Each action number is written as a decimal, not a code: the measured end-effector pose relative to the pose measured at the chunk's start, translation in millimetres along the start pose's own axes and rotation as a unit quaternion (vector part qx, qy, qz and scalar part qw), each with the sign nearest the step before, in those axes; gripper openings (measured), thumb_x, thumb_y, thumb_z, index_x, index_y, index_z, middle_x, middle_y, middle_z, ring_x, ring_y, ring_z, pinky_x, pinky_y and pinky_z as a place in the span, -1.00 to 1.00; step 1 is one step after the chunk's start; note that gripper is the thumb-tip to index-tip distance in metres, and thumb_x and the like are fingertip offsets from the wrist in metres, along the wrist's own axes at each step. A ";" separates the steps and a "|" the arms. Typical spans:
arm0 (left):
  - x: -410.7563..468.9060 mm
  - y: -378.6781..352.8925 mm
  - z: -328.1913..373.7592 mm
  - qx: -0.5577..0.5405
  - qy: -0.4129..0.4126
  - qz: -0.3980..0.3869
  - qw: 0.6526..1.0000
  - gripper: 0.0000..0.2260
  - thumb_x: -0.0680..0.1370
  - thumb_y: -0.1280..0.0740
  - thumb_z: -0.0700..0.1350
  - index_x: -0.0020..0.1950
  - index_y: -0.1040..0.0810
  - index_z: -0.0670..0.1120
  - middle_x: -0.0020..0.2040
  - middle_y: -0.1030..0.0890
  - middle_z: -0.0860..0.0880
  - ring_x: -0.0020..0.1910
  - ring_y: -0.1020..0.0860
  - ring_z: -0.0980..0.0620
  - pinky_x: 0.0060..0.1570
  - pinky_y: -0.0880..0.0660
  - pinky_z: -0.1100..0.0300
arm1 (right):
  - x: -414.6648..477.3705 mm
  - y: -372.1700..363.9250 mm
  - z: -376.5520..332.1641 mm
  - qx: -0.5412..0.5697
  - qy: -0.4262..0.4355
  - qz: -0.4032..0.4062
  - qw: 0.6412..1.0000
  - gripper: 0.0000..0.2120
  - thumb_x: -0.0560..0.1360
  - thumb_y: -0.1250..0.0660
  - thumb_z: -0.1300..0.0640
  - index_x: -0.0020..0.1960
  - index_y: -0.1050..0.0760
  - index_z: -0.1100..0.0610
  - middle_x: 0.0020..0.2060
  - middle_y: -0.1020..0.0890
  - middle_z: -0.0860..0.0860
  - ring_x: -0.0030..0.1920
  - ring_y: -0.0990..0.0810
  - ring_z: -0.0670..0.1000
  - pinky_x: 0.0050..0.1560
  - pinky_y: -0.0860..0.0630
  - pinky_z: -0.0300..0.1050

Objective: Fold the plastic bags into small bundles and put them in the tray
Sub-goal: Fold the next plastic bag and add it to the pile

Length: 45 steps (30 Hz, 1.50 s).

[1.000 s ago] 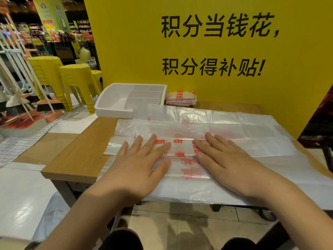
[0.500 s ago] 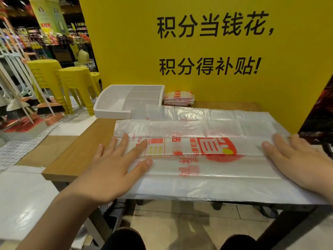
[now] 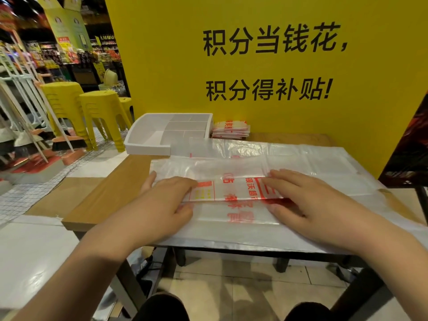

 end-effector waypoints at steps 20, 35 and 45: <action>3.4 32.6 -14.0 -0.063 -0.010 0.013 0.998 -0.71 0.66 -0.12 0.12 0.39 -0.36 0.27 0.18 -0.58 0.16 0.09 -0.52 0.10 0.16 -0.47 0.07 | 11.6 30.3 -11.3 -0.059 -0.044 0.036 0.997 -0.57 0.61 0.03 -0.25 0.46 -0.25 -0.28 0.31 -0.48 -0.28 0.24 -0.54 -0.03 0.07 -0.47 -0.04; 27.6 -5.0 -4.8 0.058 0.008 0.004 0.998 -0.51 0.71 0.00 -0.04 0.64 0.03 0.05 0.65 0.06 0.05 0.61 0.14 0.09 0.55 0.29 -0.03 | 33.1 1.5 2.0 -0.049 -0.073 0.024 0.996 -0.57 0.67 -0.06 -0.04 0.52 -0.28 -0.07 0.47 -0.39 -0.09 0.41 -0.38 0.03 0.39 -0.35 -0.05; 18.5 -30.6 53.8 0.012 -0.059 -0.013 0.998 -0.49 0.70 0.09 0.11 0.64 0.09 0.09 0.64 0.14 0.08 0.59 0.19 0.14 0.54 0.20 0.08 | 37.6 -31.3 -33.5 0.006 -0.049 -0.072 0.996 -0.43 0.66 0.21 -0.15 0.64 0.17 -0.05 0.60 0.17 -0.15 0.58 0.22 -0.17 0.58 0.22 -0.12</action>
Point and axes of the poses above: each hand's wrist, its own x-axis towards the middle knuckle, its own y-axis out of the back of the hand, z = x × y, the point moved 6 cm from there along x, towards the middle knuckle
